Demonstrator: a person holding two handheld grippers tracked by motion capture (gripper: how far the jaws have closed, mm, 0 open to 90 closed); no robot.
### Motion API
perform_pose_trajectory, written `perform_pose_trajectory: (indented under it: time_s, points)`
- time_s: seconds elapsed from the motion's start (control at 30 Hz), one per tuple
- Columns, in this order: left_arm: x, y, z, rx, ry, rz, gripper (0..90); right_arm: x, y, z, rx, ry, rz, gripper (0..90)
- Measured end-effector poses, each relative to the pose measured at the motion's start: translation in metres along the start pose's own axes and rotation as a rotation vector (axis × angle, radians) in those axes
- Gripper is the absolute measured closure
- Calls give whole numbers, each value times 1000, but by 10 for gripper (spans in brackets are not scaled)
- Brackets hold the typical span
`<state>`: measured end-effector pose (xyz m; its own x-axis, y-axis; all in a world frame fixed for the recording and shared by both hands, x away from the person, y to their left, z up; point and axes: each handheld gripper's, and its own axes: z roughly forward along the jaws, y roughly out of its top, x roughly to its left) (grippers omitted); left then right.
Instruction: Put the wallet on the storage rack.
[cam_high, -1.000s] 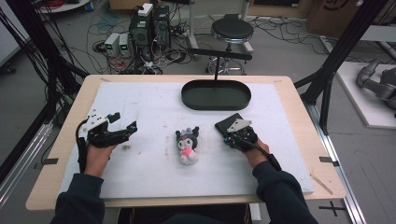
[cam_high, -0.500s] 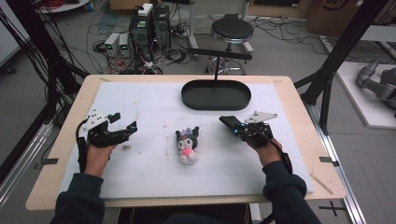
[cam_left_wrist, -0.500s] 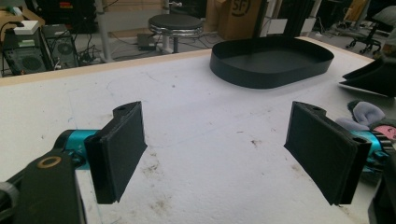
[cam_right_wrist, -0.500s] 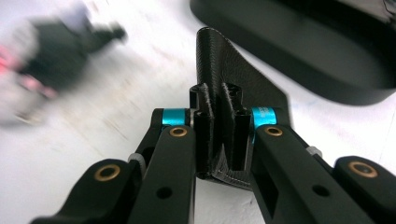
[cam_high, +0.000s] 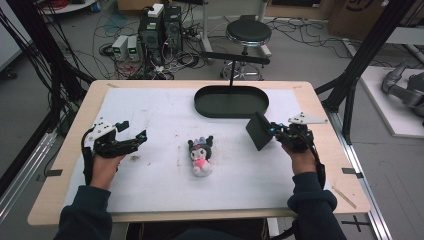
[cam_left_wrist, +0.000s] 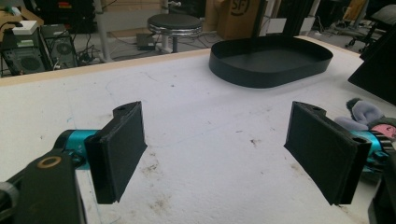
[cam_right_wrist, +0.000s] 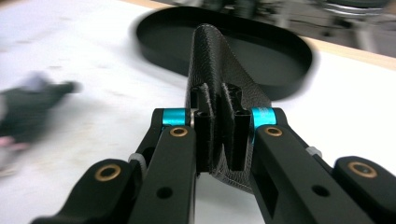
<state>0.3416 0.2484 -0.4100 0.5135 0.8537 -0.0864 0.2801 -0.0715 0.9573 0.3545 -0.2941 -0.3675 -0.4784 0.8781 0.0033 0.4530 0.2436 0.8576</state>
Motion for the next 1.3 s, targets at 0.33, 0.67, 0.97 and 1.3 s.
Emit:
perform_pose_trajectory:
  time_s: [0.33, 0.67, 0.97, 1.3]
  points:
    - [-1, 0, 1, 8, 0, 4, 196, -41, -14, 10, -7, 10, 211, 784]
    - [-1, -1, 2, 9, -3, 4, 196, -25, -17, 22, -25, -63, 107, 263]
    - [-1, -1, 2, 14, -3, 3, 197, -14, -26, 55, 98, -119, 34, 280]
    - [-1, -1, 3, 18, -5, 3, 202, -14, -21, 42, 66, -62, 38, 791]
